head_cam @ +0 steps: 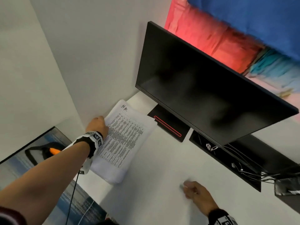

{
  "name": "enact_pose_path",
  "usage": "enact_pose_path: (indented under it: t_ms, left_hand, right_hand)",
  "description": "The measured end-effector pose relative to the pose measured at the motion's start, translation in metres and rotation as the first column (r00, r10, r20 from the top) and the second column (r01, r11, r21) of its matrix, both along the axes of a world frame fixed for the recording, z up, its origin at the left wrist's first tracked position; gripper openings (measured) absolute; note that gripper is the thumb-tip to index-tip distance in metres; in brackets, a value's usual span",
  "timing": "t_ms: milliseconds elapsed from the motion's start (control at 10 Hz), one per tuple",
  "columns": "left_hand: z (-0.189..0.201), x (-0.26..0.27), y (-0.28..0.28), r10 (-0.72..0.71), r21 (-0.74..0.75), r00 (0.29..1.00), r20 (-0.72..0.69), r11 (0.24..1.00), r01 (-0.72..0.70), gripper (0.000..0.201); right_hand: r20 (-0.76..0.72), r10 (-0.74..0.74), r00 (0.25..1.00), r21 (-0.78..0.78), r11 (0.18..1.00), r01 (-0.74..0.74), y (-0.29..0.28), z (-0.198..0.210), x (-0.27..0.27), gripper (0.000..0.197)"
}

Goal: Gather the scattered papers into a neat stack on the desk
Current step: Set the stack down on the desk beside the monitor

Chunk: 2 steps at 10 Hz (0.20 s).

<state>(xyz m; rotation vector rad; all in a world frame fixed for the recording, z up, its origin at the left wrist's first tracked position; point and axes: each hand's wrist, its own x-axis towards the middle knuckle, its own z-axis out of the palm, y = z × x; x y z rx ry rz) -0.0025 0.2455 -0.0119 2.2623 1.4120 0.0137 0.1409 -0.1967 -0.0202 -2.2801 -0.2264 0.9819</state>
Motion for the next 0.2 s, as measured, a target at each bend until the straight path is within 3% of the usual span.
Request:
enact_pose_path:
  t_ms: [100,200]
  left_hand:
    - [0.011,0.008,0.001,-0.061,0.139,0.996,-0.059,0.988,0.069,0.047]
    - [0.009,0.015,-0.019,-0.21,0.24,0.977,-0.034,0.947,0.212,0.046]
  right_hand:
    - [0.057,0.004,0.998,0.022,1.0,-0.006,-0.007,0.015,0.003,0.009]
    - [0.154,-0.077,0.985,0.116,0.991,0.06,-0.012,0.036,0.009,0.011]
